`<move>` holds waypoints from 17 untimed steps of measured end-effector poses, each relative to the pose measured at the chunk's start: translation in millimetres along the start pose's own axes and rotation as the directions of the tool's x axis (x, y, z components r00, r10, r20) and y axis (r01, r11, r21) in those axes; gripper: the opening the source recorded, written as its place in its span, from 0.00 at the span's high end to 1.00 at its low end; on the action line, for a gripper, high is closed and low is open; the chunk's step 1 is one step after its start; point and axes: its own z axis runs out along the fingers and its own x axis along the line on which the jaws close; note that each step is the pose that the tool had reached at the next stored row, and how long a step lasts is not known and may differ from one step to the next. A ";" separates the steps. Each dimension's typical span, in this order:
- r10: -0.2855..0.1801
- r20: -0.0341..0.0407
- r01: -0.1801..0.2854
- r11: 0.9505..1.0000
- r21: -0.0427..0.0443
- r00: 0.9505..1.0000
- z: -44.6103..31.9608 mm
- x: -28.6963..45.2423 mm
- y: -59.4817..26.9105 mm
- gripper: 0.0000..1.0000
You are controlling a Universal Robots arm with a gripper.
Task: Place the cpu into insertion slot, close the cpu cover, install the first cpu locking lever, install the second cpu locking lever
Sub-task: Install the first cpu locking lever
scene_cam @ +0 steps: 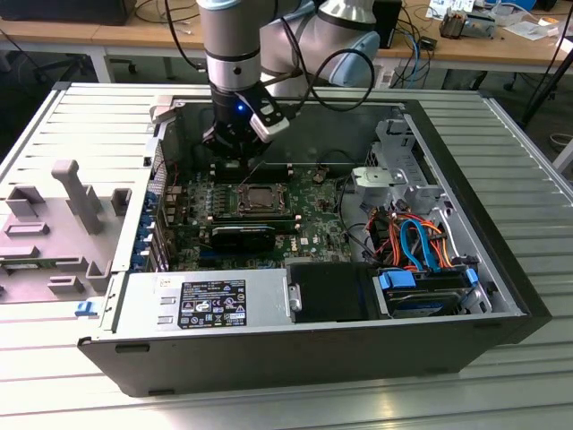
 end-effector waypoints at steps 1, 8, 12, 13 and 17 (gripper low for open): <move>0.000 0.000 0.000 1.000 0.000 1.000 0.7 0.1 -0.7 0.89; 0.000 -0.001 0.000 1.000 0.000 1.000 6.3 -6.1 -1.9 0.89; 0.000 -0.002 0.000 1.000 0.000 1.000 10.1 -9.7 -2.4 0.89; 0.000 -0.002 0.000 1.000 0.000 1.000 11.2 -10.4 -2.5 0.89; -0.001 -0.003 0.001 1.000 0.000 1.000 16.4 -16.4 -3.3 0.89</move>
